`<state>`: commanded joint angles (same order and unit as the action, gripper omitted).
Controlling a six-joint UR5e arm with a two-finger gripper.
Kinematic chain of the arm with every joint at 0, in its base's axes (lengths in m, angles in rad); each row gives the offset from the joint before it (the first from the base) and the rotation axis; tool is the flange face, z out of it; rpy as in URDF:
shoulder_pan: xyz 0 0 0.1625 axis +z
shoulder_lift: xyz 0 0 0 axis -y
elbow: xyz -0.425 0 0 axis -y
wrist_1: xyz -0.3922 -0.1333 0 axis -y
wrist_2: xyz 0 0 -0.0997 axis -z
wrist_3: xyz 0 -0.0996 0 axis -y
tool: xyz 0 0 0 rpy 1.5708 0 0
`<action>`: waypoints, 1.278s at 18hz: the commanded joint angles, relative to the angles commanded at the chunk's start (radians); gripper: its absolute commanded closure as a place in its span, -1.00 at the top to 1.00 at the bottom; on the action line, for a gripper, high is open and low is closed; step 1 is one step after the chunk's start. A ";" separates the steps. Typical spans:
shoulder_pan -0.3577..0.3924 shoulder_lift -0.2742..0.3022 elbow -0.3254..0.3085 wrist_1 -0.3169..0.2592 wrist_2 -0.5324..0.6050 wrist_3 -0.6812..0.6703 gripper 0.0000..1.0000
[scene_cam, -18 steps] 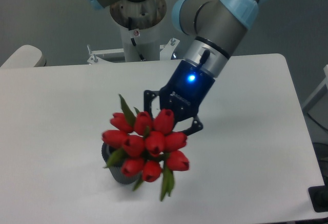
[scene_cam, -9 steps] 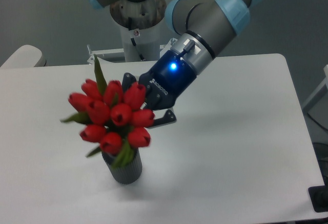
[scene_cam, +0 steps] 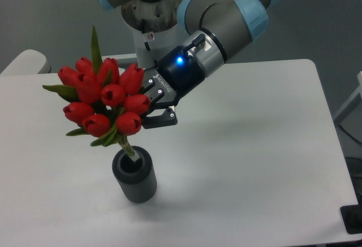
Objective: Insert the flowers into the vase
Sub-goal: 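Lift the tulips higher and align the stems above the vase opening, then lower the tulip stems down into the grey vase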
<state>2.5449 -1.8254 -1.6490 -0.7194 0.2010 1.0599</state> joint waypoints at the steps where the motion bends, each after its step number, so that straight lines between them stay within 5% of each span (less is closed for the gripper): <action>1: 0.000 0.000 -0.006 0.000 0.000 0.008 -0.56; 23: 0.003 -0.040 -0.164 0.000 0.002 0.241 -0.56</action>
<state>2.5479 -1.8653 -1.8132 -0.7194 0.2025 1.3008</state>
